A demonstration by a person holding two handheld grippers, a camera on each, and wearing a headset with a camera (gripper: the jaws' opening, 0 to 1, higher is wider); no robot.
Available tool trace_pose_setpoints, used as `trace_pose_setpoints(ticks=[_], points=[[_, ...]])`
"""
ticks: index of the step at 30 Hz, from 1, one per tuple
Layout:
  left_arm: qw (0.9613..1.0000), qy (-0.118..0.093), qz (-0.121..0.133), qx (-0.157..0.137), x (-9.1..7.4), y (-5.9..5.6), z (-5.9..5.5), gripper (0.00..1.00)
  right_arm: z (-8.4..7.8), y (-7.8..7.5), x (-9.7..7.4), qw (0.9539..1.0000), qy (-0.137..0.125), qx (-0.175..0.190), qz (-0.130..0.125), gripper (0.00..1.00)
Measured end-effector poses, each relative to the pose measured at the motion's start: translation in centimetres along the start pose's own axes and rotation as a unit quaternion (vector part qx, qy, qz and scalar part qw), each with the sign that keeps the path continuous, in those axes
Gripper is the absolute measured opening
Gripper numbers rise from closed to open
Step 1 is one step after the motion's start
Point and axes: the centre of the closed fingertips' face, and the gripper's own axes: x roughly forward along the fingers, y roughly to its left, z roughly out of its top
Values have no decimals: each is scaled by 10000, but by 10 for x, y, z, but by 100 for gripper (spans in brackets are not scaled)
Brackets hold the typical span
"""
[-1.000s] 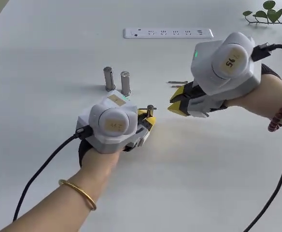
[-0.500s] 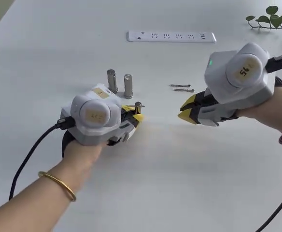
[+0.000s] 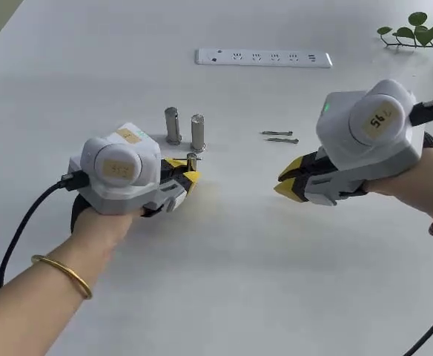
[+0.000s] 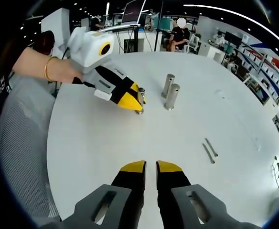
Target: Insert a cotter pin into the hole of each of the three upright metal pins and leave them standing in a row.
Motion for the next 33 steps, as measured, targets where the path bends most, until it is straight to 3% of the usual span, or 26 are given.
trace_pose_setpoints(ticks=[4, 21, 25, 29, 33], points=[[9999, -32, -48, -126, -1, 3, -1, 6, -1, 2, -1, 10000, -5, 59, -1, 2], [9998, -106, -84, -130, -2, 1, -1, 7, -4, 6, -4, 9987, -140, 490, 11, 3], [9998, -21, -51, -182, -1, 0, -4, 7, -3, 6, -5, 9986, -144, 516, 3, 4], [9996, 215, -41, -152, 0, -1, -17, 7, -3, 5, -6, 9985, -151, 534, -15, 4], [9997, 207, -19, -162, -1, -1, -19, 7, -4, 5, -8, 9984, -149, 552, -35, 4]])
